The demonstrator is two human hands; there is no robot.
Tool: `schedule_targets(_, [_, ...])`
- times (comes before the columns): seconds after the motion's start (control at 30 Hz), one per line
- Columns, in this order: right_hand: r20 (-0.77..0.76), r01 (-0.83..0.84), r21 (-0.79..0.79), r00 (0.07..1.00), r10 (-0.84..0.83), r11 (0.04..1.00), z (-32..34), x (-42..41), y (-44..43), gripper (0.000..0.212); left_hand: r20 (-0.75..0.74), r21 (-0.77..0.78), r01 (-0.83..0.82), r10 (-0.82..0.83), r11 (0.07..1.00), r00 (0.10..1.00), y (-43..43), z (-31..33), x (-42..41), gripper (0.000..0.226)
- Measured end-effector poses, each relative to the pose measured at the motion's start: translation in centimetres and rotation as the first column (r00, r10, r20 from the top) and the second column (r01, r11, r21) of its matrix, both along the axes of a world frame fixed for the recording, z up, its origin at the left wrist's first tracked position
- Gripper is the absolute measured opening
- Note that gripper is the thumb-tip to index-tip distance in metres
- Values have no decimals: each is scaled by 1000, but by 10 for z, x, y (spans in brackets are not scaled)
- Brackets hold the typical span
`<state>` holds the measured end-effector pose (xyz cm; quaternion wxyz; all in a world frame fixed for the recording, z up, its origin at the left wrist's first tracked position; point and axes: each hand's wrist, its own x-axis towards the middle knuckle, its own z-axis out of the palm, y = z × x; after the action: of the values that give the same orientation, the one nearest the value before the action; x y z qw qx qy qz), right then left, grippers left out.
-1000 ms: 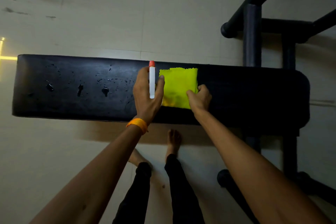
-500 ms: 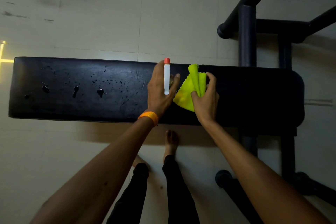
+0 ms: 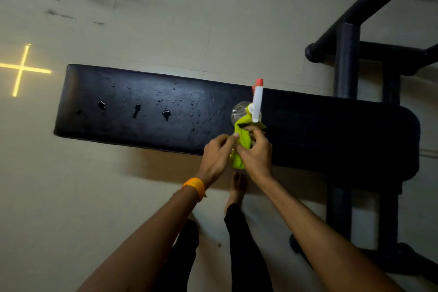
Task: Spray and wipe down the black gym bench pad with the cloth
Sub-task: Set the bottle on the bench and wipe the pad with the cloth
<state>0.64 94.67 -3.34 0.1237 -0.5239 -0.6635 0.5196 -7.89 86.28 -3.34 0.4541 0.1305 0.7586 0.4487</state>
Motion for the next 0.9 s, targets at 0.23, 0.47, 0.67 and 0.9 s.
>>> schedule_targets(0.23, [-80,-128,-260,991,110,957,-3,-57,-56,49,-108,-62,-38,31,997,994,-72,1,-67,37])
schedule_targets(0.47, [200,-388,231,916,347,892,6,-120,-82,28,-246,-137,-2,-32,991,969,-101,8,-140,49])
schedule_targets(0.67, [229,-555,503,824,517,662,17,-159,-63,23,-290,-91,2,-29,996,957,-83,21,-196,13])
schedule_targets(0.9, [324,-619,544,778,538,567,29,-184,-59,53,-12,140,-67,69,988,998,-26,27,-266,26])
